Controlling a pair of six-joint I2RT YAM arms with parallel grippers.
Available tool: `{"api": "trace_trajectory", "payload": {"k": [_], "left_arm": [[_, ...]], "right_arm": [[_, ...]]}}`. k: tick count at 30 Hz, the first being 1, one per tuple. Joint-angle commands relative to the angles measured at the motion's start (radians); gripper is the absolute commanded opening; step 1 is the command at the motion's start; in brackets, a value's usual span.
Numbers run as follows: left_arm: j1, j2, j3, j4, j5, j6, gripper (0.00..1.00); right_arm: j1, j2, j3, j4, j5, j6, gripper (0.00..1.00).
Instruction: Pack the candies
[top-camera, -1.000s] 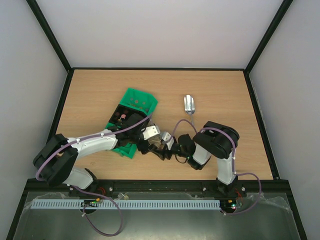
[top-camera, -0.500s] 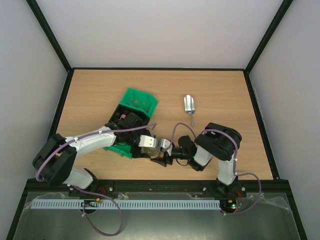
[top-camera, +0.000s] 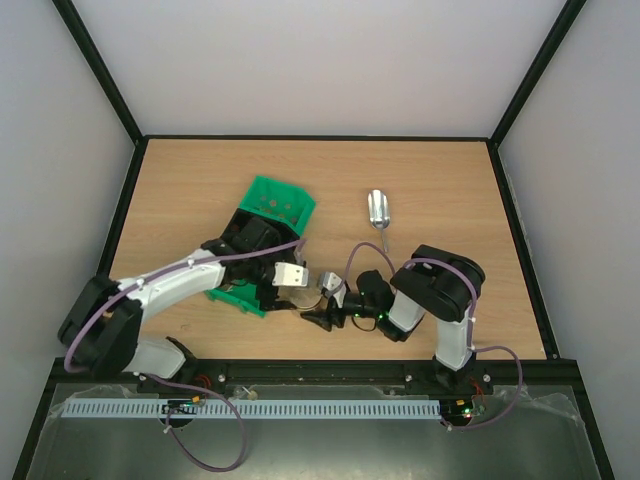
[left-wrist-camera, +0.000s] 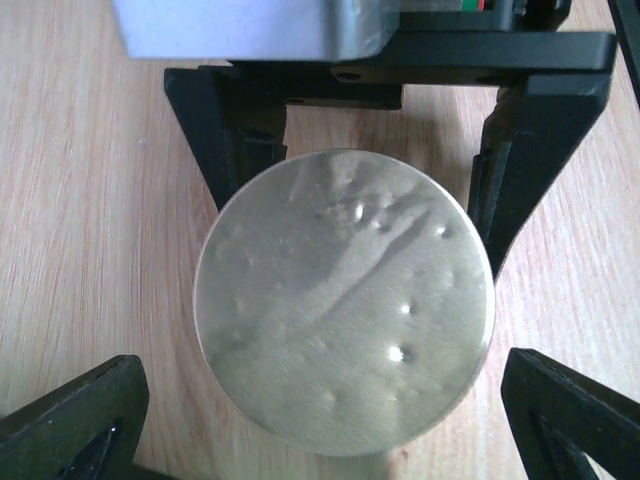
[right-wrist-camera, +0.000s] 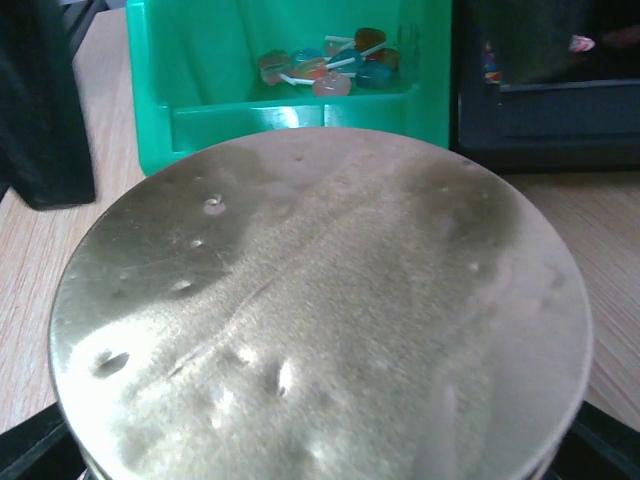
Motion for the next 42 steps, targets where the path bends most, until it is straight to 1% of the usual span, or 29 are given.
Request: {"api": "trace_trajectory", "payload": {"k": [1, 4, 6, 9, 13, 19, 23, 34, 40, 42], "left_arm": [[-0.005, -0.110, -0.101, 0.132, -0.019, -0.300, 0.99], [-0.010, -0.111, -0.120, 0.206, -0.069, -0.527, 0.99], [-0.013, -0.100, -0.123, 0.248, -0.114, -0.640, 0.99], [-0.023, -0.084, -0.129, 0.307, -0.164, -0.731, 0.99], [-0.045, -0.043, -0.121, 0.349, -0.202, -0.783, 0.99], [-0.086, -0.007, -0.121, 0.382, -0.220, -0.796, 0.99], [-0.090, 0.022, -0.108, 0.382, -0.225, -0.799, 0.99], [-0.108, 0.016, -0.100, 0.324, -0.158, -0.721, 0.99], [-0.116, 0.027, -0.108, 0.326, -0.221, -0.711, 0.99], [-0.114, 0.019, -0.109, 0.328, -0.224, -0.699, 0.97]], "right_arm": [[0.003, 0.021, 0.007, 0.045, 0.084, 0.049, 0.13], [0.003, 0.038, 0.021, 0.049, 0.132, 0.045, 0.13], [0.003, 0.046, 0.030, 0.048, 0.145, 0.045, 0.13], [0.003, 0.050, 0.035, 0.046, 0.156, 0.050, 0.13], [0.005, 0.051, 0.038, 0.036, 0.174, 0.051, 0.13], [0.005, 0.048, 0.041, 0.016, 0.214, 0.061, 0.12], [0.005, 0.049, 0.045, 0.017, 0.221, 0.065, 0.12], [0.005, 0.058, 0.057, 0.006, 0.231, 0.063, 0.12], [0.005, 0.054, 0.060, 0.000, 0.230, 0.063, 0.12], [0.004, 0.054, 0.055, 0.000, 0.224, 0.061, 0.12]]}}
